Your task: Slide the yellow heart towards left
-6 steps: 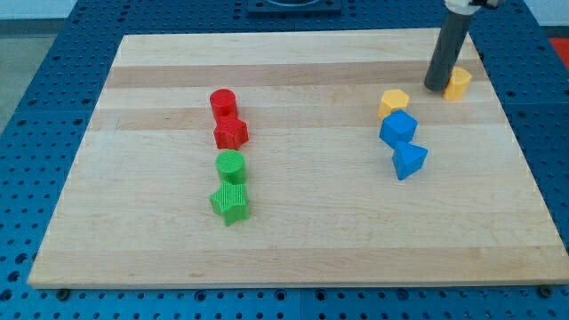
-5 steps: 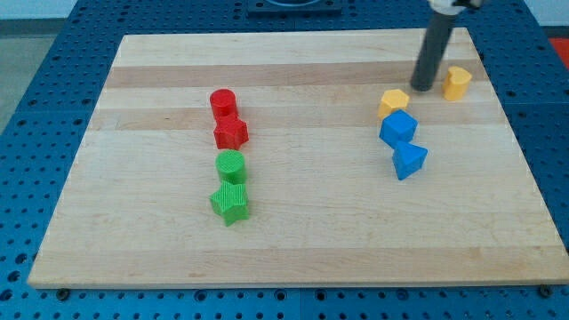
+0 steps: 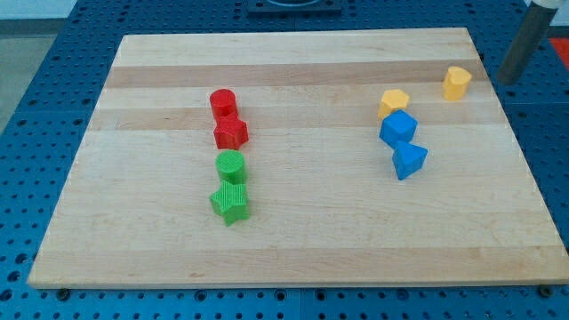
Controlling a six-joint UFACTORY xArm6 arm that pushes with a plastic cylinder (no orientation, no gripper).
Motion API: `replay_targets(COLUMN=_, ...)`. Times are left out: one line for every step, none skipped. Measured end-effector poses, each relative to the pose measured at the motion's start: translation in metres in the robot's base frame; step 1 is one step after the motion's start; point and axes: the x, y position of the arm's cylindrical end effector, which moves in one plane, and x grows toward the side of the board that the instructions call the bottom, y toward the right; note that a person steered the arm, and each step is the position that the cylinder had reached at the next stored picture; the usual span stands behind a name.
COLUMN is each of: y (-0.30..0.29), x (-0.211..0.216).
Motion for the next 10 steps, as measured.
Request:
replay_targets(y=-0.007, x=0.016)
replay_targets(y=-0.023, x=0.016)
replay_targets(y=-0.041, x=0.008)
replay_targets(y=-0.041, x=0.008)
replay_targets(y=-0.045, x=0.008)
replay_targets(y=-0.055, x=0.008)
replay_targets(y=-0.058, x=0.008)
replay_targets(y=-0.058, x=0.008)
replay_targets(y=-0.068, x=0.008)
replay_targets(y=-0.093, x=0.008)
